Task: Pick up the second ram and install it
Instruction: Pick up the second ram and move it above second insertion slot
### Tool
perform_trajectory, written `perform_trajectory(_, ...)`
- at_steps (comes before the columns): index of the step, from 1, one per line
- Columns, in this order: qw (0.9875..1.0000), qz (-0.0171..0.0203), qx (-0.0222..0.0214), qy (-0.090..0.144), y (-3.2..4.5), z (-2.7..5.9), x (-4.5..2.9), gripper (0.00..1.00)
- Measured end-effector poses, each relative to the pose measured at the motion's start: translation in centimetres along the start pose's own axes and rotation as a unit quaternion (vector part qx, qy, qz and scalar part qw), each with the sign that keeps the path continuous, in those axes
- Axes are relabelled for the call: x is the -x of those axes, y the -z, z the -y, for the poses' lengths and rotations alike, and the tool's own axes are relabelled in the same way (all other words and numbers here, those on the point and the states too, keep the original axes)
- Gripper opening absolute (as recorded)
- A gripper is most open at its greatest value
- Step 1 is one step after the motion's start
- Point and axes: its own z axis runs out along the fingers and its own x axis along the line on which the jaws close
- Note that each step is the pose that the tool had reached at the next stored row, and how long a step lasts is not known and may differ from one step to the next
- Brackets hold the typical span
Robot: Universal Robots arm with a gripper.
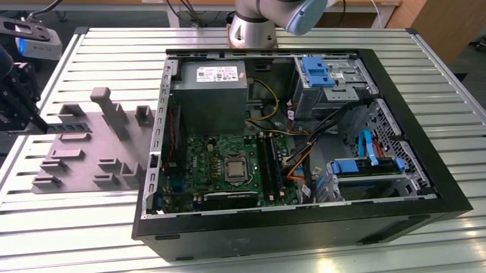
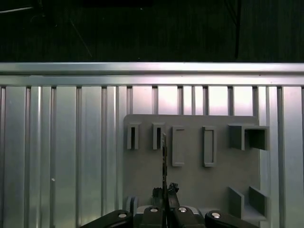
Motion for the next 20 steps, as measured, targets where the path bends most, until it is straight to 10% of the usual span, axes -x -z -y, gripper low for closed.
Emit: perform_trajectory(20,1.0,0.0,0.0,0.0,3.41,-0.05,0.06,0.14)
